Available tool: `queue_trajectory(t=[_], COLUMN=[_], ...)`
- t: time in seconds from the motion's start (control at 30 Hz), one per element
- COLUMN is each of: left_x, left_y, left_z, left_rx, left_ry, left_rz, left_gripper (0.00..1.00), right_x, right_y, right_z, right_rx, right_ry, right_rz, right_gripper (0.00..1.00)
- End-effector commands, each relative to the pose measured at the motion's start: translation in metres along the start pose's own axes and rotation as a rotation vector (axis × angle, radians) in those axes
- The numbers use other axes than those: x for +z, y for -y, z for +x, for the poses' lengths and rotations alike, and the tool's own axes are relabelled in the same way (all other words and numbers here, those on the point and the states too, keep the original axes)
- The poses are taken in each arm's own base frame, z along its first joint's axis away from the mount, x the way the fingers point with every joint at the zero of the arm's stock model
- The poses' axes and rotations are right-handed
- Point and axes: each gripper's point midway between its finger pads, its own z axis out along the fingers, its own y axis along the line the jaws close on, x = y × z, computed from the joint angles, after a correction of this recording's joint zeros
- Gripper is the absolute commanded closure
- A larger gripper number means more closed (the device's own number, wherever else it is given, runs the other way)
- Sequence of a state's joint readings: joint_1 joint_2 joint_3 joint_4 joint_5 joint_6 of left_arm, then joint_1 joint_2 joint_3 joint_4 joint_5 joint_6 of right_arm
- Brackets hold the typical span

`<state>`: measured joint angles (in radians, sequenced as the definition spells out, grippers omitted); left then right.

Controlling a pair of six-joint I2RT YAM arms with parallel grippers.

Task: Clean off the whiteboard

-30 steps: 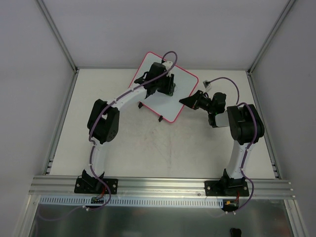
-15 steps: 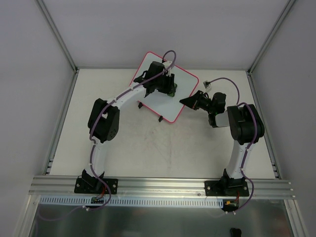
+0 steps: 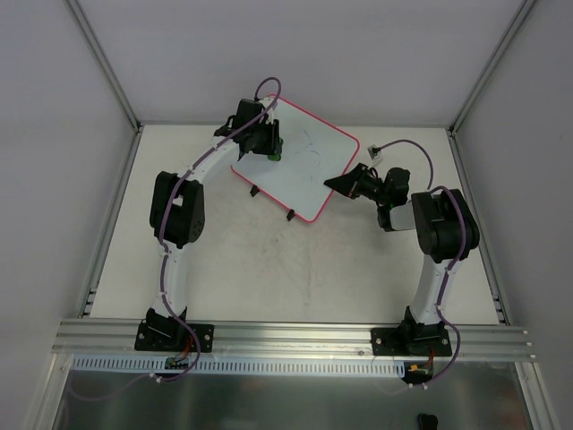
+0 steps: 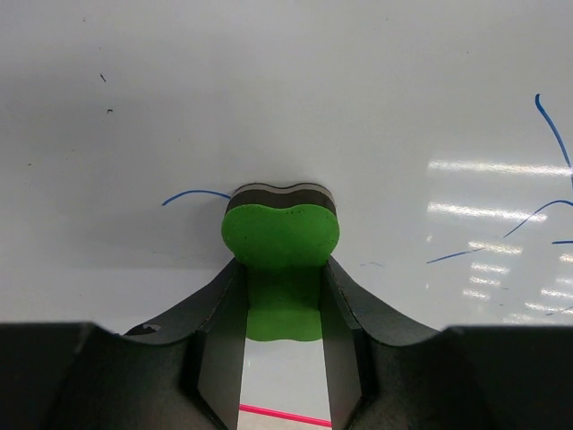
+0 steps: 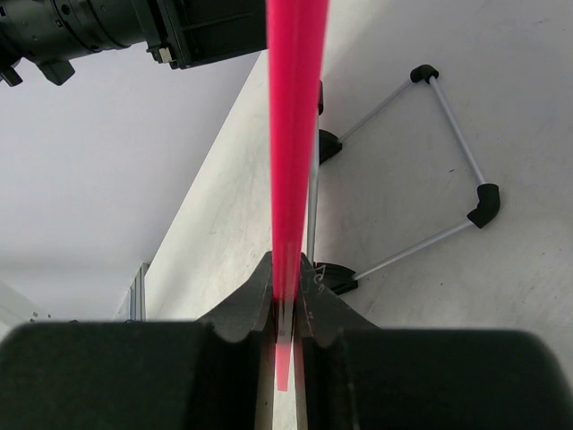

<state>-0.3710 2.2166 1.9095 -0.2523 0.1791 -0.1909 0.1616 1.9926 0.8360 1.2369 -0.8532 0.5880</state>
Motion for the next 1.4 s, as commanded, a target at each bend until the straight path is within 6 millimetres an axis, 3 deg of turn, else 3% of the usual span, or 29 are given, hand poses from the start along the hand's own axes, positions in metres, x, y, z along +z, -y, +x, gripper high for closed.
queue_trajectory(t=[0.0, 0.1, 0.5, 0.7, 0.87, 1.13, 1.37], left_x=[0.028, 0.025, 0.028, 0.02, 0.013, 0.01, 0.014], left_y=[-0.016, -0.018, -0.056, -0.083, -0.09, -0.059, -0.015], left_z=[0.052, 0.048, 0.034, 0.023, 0.01, -0.012, 0.004], left_rx=[0.019, 0.014, -0.048, -0.098, -0.08, -0.043, 0.065], left_ry=[-0.131, -0.12, -0.094, -0.075, -0.05, -0.023, -0.067], left_rz=[-0.042, -0.065, -0.1, -0.129, -0.146, -0.002, 0.098], left_gripper=[1.0, 0.96, 1.0, 1.0, 1.0, 1.0, 1.0], right_x=[0.002, 0.002, 0.001, 0.0, 0.0, -0.001, -0.002], right_y=[-0.069, -0.069, -0.07, -0.068, -0.068, -0.071, -0.076], right_z=[-0.02, -0.019, -0.018, -0.014, -0.011, -0.002, 0.001], right_rx=[-0.313, -0.312, -0.326, -0.341, -0.36, -0.395, -0.412], right_ry=[0.043, 0.041, 0.042, 0.036, 0.02, -0.008, -0.019], right_rz=[-0.254, -0.255, -0.253, -0.252, -0.263, -0.287, -0.302], right_gripper=[1.0, 1.0, 1.0, 1.0, 1.0, 1.0, 1.0])
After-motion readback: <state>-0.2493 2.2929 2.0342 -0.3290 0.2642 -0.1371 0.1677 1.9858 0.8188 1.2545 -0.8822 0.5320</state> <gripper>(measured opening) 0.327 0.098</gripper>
